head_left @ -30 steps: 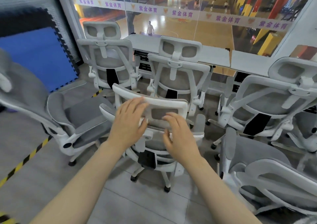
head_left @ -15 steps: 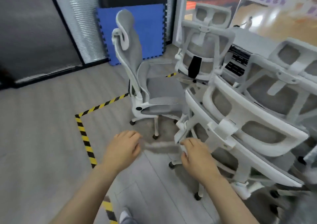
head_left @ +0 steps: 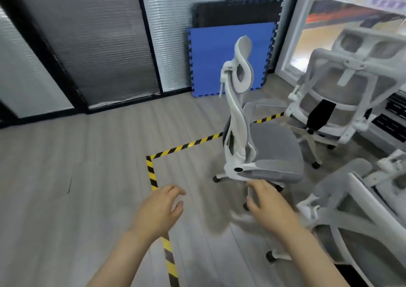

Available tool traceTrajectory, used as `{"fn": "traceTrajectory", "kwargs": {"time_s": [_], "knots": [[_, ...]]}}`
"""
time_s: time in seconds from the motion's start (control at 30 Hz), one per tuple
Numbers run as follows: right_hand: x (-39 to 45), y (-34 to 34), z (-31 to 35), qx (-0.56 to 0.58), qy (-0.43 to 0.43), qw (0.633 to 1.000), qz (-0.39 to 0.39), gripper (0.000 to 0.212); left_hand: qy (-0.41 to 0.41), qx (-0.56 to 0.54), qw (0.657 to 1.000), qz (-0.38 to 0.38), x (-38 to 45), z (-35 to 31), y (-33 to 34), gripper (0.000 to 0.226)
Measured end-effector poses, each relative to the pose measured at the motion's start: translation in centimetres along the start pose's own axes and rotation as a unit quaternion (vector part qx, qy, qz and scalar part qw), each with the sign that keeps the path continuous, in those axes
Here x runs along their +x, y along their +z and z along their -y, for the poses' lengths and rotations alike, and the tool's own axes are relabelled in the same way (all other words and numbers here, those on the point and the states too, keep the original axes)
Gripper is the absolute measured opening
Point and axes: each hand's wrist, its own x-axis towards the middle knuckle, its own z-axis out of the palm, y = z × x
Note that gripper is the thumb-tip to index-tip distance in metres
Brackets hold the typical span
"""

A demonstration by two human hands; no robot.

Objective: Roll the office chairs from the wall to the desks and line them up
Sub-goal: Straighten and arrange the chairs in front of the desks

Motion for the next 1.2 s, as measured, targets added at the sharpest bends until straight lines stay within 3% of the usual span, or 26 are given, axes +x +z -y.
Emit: {"fn": "traceTrajectory", "kwargs": {"time_s": [0.2,0.73,0.97,1.2], "knots": [[11.3,1.6,3.5,-0.017,-0.062,0.998,0.012,0.031,-0.032,0.003,0.999,-0.016,7.3,5.7,-2.2,0.027],[49.3,2.6,11.0,-0.086,-0.201,0.973,0.081,0.035,-0.137,-0.028,0.99,-0.015,36.9,17.6,-9.6,0.028],[64.7,5.1,14.2,-0.073,-0.185,0.977,0.073,0.036,-0.141,-0.003,0.99,-0.016,50.7,27.0,-12.3,0.026],[80.8,5.3,15.9,-0.062,-0.108,0.99,0.062,0.035,-0.069,0.049,0.996,0.028,68.5,34.4,-17.9,0.031]]}}
